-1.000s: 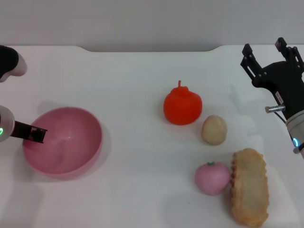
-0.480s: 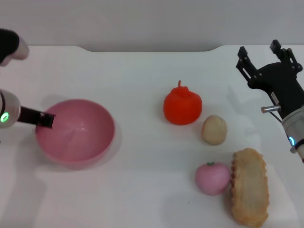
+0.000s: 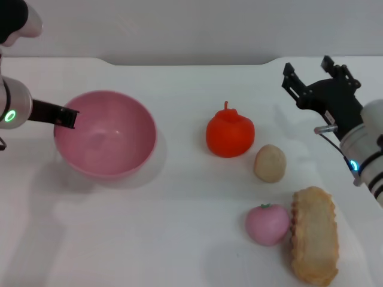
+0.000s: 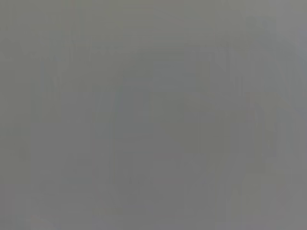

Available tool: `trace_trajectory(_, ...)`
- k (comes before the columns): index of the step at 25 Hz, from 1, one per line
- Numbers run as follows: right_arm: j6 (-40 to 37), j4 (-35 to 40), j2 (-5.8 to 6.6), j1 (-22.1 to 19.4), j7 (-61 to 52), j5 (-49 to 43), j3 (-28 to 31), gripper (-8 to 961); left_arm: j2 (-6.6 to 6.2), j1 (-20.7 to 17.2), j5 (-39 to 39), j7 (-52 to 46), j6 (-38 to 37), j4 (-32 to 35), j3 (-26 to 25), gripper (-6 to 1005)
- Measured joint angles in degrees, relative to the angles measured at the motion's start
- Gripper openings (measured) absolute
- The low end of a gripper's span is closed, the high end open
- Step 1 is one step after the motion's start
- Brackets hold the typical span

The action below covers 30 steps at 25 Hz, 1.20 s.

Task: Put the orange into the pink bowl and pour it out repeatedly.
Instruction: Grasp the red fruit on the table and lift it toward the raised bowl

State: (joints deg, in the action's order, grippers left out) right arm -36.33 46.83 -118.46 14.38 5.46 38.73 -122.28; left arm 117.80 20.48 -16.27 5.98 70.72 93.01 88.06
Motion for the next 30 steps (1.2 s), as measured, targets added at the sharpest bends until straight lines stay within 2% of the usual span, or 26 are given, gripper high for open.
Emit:
trace_trajectory(3, 12.1, 5.9, 0.60, -0.3, 0.3, -0.4, 2.4, 805, -0.07, 0.0, 0.1, 0.1, 0.1, 1.5, 0.0, 42)
trace_trajectory(7, 34.1, 17.3, 1.38, -0.2, 0.4, -2.1, 6.4, 805, -0.12, 0.0, 0.2, 0.7, -0.2, 2.1, -0.1, 42)
trace_trajectory(11, 53.9, 27.7, 0.01, 0.4, 0.5, -5.3, 9.3, 804, 0.05, 0.0, 0.3, 1.4, -1.2, 1.6, -0.1, 42)
trace_trajectory(17, 60.0, 27.8, -0.36, 2.7, -1.4, -5.5, 9.5, 805, -0.04, 0.0, 0.3, 1.6, -1.8, 1.4, -0.1, 42)
trace_trajectory(25, 60.8, 24.6, -0.35, 3.7, -4.7, -5.8, 11.3, 803, 0.00, -0.1, 0.3, 2.5, -2.3, 1.4, -0.1, 42)
trace_trajectory(30, 60.9, 20.3, -0.45, 5.9, -5.1, -5.5, 12.1, 801, 0.00, 0.0, 0.3, 2.6, -2.7, 1.2, -0.1, 42)
